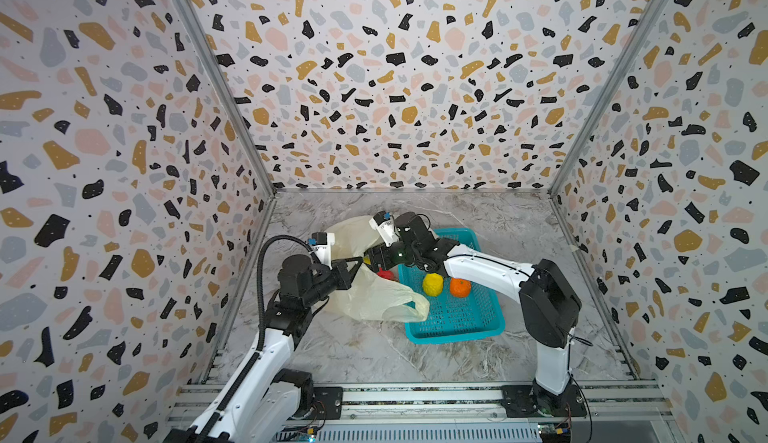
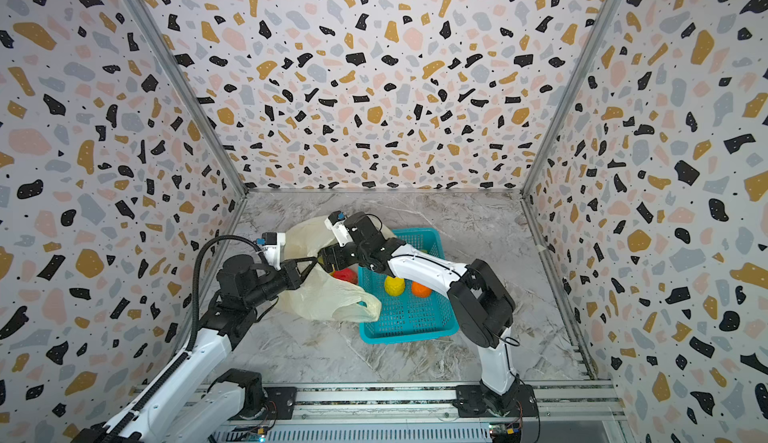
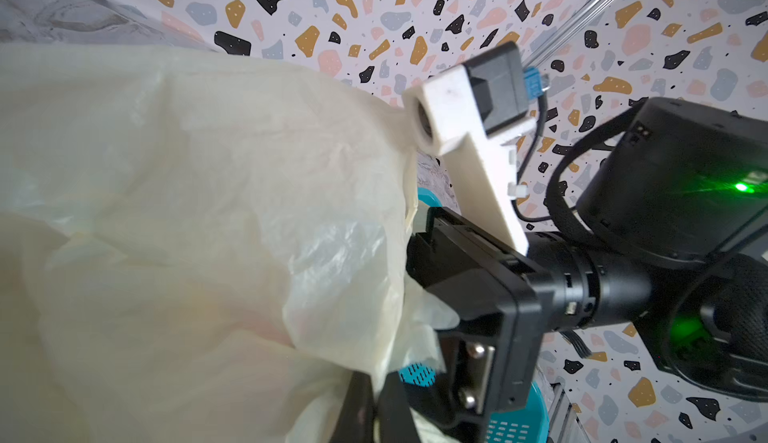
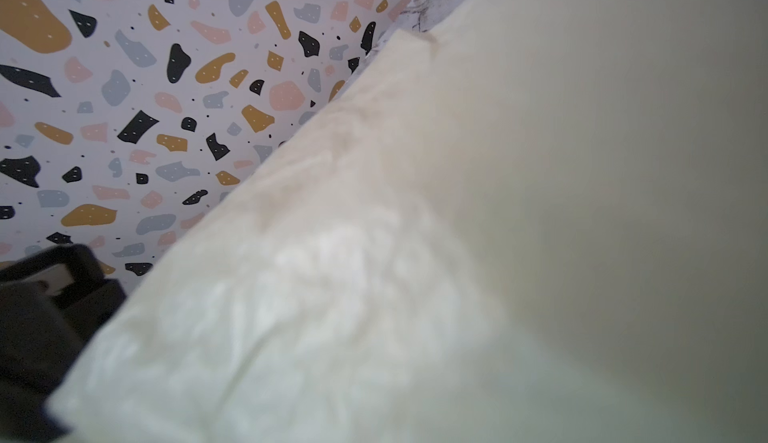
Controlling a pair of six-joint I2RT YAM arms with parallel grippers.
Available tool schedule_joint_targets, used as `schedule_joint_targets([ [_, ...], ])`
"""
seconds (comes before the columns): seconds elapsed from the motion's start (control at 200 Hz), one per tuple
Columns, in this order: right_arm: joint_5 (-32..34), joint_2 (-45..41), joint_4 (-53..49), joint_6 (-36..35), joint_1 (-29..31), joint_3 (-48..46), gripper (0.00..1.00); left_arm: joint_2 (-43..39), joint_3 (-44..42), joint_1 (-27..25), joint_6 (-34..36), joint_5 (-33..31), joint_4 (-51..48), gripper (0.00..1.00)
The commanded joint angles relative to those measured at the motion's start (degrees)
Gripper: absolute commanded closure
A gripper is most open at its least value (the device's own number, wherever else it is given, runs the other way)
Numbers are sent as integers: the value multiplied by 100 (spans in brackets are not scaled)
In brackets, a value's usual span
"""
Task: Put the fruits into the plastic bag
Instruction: 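Carry the red apple into the bag mouth with the right gripper and release, then reach the right gripper to the yellow round fruit and grasp it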
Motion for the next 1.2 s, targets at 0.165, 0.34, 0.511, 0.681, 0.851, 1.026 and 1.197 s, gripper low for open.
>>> schedule_joint_targets([
  [0.165, 274, -1966, 356, -85, -139, -1534, 16, -57, 57, -17, -97, -13, 359, 100],
  [0.34, 1156, -3406, 69, -123, -271, -2632, 16, -44, 26, -17, -105, -67, 356, 100],
  [0.511, 2056, -4696, -322, 233, -742, -3616, 16, -26, 15, -17, -107, -70, 346, 100],
  [0.681, 2123, -5064, -633, 472, -1250, -4215, 16, -13, 8, -17, -105, -102, 340, 100],
  [0.851, 1907, -4336, -899, 252, -1261, -4041, 16, -27, 40, -16, -105, -101, 300, 100],
  [1.026, 1533, -3304, -940, 25, -1234, -3610, 16, -29, 57, -16, -74, -91, 256, 100],
  [1.197, 1512, -2416, -946, -169, -1118, -3166, 16, -28, 66, -13, -44, -101, 233, 100],
])
